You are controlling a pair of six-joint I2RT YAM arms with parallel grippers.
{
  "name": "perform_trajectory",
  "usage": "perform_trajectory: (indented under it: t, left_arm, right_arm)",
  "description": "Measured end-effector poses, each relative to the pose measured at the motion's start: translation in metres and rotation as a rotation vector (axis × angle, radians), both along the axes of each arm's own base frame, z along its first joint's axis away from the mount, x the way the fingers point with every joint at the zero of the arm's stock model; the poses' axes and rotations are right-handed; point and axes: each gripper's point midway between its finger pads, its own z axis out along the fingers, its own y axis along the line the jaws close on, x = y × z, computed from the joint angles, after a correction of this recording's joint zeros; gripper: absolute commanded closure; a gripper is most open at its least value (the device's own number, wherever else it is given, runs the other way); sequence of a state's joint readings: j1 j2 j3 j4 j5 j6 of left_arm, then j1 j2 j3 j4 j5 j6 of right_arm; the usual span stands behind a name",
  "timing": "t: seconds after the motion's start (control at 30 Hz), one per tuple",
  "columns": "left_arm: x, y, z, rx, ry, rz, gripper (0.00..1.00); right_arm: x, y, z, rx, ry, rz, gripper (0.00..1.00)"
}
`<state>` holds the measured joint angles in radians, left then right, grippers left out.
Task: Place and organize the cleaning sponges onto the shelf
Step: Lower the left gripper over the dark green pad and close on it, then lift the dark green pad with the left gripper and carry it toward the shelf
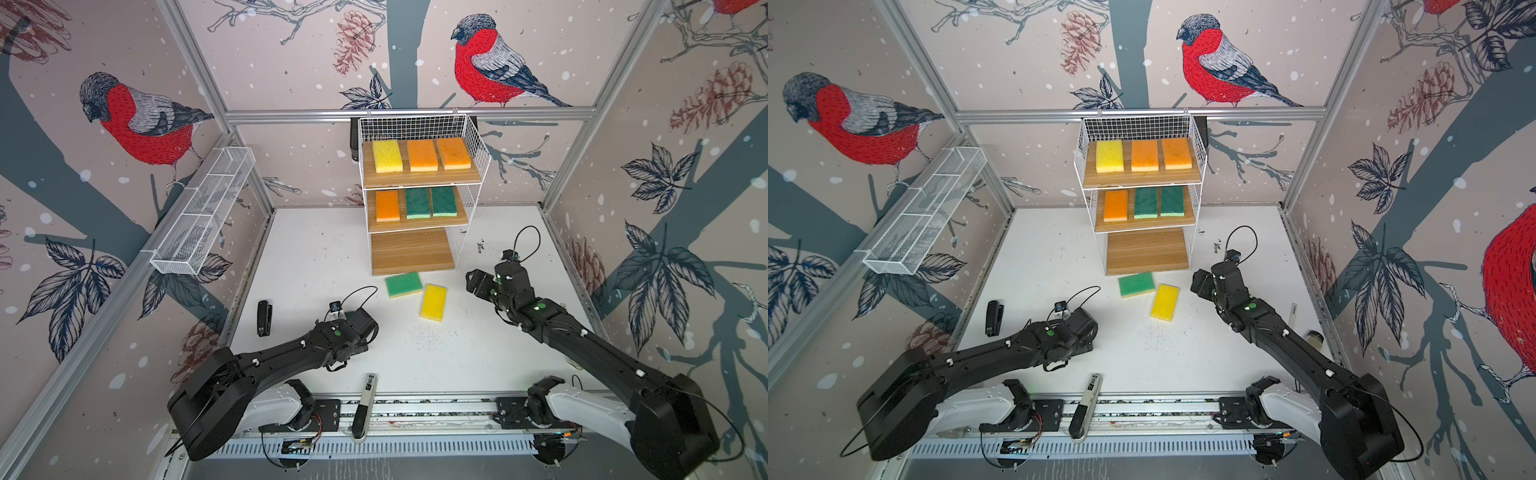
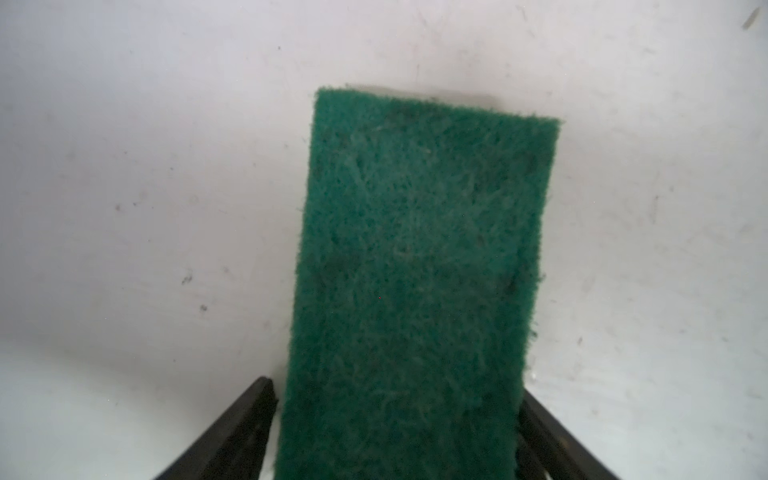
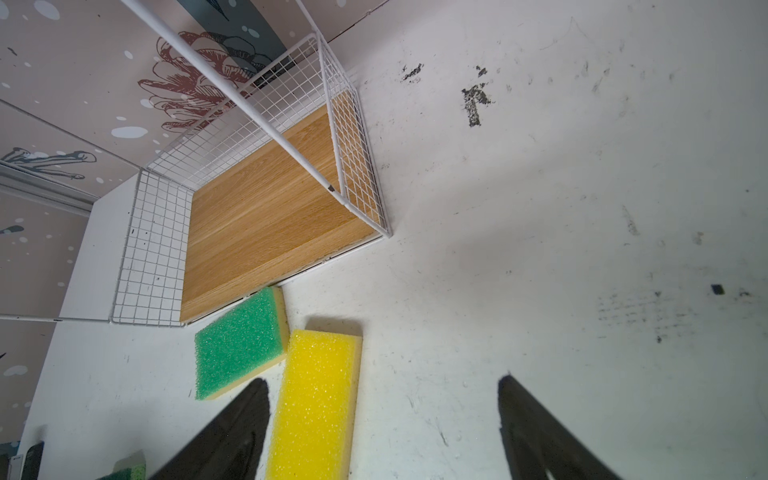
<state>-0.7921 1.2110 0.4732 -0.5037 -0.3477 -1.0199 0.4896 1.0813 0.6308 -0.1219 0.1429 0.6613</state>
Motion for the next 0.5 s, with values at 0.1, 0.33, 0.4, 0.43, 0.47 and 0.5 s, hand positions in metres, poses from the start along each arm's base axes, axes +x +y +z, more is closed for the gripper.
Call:
perform_trajectory:
  t: [0.1,0.33,0.4,0.43,0.47,0.5]
  left_arm:
    - [0.004,0.001,-0.002,0.011,-0.02,-0.002,0.28]
    - [0.007,0.003,-0.001,0.017,-0.057,-0.017,0.38]
    - [0.008,0.001,0.001,0.009,-0.062,-0.021,0.38]
    - [0.007,-0.001,0.002,0.0,-0.057,-0.025,0.38]
    - [0.006,-0.005,0.003,-0.013,-0.046,-0.033,0.38]
    - [0.005,-0.01,0.004,-0.032,-0.037,-0.043,0.38]
  right_arm:
    - [-0.001,-0.001,0.003,0.007,-0.01,-0.002,0.14]
    - [-0.002,-0.004,0.006,0.015,-0.018,-0.007,0.14]
    - [-0.002,-0.006,0.005,0.014,-0.015,-0.011,0.14]
    - [-0.002,-0.007,0.005,0.013,-0.013,-0.012,0.14]
    - [-0.002,-0.008,0.005,0.013,-0.012,-0.014,0.14]
    - [-0.002,-0.008,0.005,0.013,-0.011,-0.015,0.14]
